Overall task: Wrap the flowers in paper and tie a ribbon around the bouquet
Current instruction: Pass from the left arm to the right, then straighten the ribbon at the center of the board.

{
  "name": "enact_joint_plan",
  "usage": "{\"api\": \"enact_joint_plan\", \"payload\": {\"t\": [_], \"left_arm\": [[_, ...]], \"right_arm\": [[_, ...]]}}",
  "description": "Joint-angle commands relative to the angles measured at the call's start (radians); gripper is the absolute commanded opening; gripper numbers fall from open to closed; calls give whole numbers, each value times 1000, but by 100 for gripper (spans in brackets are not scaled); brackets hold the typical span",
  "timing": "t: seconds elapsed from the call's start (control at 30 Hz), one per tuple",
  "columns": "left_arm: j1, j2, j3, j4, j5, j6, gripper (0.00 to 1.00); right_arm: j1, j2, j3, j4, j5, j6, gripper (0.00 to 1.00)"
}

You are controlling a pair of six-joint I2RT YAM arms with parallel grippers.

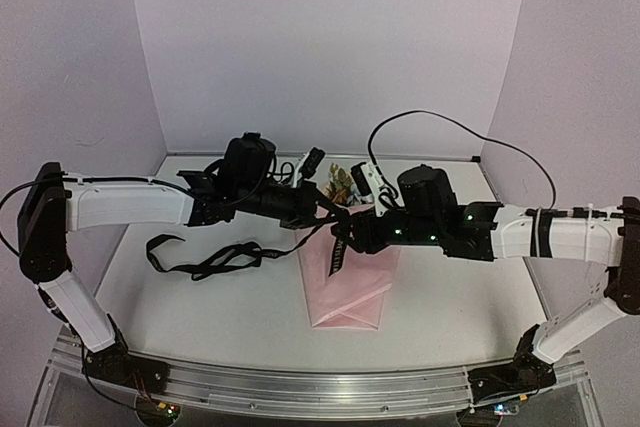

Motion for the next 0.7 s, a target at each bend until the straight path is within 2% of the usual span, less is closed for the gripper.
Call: {"api": "enact_joint_plan", "payload": {"t": [0.0, 0.07, 0.1, 0.2, 0.27, 0.4, 0.43, 0.57, 0.67], "left_arm": [[-5, -8, 37, 29, 5, 13, 1], [-5, -33, 18, 16, -40, 12, 6], [-5, -48, 8, 5, -70, 12, 11], [-2, -113, -37, -64, -226, 0, 39], [5, -185, -79, -145, -404, -49, 50], [68, -313, -183, -401, -720, -242, 58], [92, -347, -218, -466, -776, -303, 57], [220, -498, -375, -640, -892, -492, 54], [275, -574, -438, -735, -989, -557, 56]], "right_arm": [[5, 2, 22, 30, 85, 29, 18], [5, -18, 4, -9, 122, 26, 1], [5, -31, -1, -46, 142, 21, 0], [4, -86, -16, -201, 225, -6, 0], [4, -124, -17, -323, 288, -28, 0], [5, -185, -34, -466, 334, -64, 0], [5, -195, -38, -487, 331, -69, 0], [4, -210, -41, -535, 316, -68, 0], [5, -210, -46, -541, 303, -64, 0]]}}
